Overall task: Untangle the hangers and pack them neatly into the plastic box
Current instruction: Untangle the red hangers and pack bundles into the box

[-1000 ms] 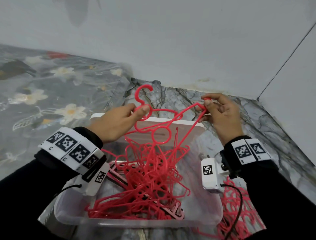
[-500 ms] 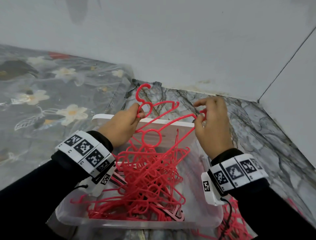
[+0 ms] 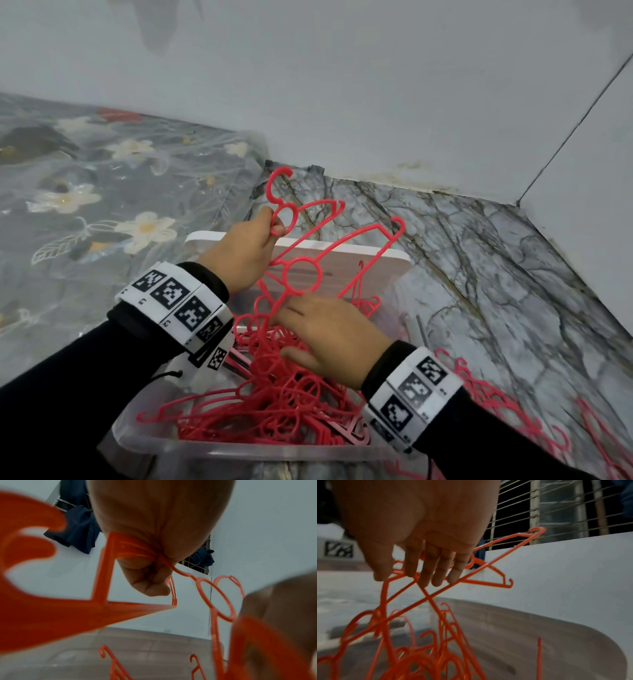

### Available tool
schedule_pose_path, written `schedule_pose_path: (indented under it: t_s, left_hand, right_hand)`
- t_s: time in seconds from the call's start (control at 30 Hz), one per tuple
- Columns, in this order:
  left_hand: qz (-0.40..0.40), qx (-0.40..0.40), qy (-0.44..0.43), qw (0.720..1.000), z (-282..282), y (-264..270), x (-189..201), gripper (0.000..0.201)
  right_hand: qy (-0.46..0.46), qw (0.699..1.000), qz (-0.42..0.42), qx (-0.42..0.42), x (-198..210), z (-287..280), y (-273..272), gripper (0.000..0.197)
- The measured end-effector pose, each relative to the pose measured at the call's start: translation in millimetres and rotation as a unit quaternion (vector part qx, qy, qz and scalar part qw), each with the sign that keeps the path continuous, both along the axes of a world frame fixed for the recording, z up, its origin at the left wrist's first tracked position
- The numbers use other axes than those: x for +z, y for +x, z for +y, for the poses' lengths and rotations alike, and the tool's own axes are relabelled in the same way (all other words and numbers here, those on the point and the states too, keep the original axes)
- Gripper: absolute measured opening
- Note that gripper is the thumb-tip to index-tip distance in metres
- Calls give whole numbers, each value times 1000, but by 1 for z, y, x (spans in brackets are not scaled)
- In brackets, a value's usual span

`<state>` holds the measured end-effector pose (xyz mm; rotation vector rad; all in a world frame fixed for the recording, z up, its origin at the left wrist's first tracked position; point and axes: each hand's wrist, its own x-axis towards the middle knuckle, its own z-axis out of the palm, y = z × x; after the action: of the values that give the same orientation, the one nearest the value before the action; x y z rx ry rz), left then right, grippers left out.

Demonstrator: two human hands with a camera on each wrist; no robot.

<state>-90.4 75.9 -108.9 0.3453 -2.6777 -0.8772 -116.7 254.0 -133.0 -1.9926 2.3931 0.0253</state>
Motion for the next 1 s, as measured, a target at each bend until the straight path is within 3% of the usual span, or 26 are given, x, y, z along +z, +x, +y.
schedule_pose_path:
  t_s: [0.07,0.2,0.43,0.77,0.87,1.0]
  left_hand:
    - [5,-3,27,1000,1,-1,0,14]
    - [13,1,74,997,1,-4,-3,15]
    - [-4,-57,150,987,-9,-3,-2,12]
    - [70,-67,274,957,-15,-3,15,16]
    - [117,-40,280,952,-11,-4,17,18]
    - [166,-7,228,960,-13,-5,19,20]
  right_hand:
    - [-14,999,42,-17,-7,-5,7,39]
    - [-105,991,4,-87,-9,-12,13,43]
    - [-170,980,27,-102,3,-8,10,34]
    - [-148,981,66,-108,24,8,-16,25]
    - [-199,971,106,-81,26,10,-20,9]
    - [-221,962,153,-58,27,9,-19,11]
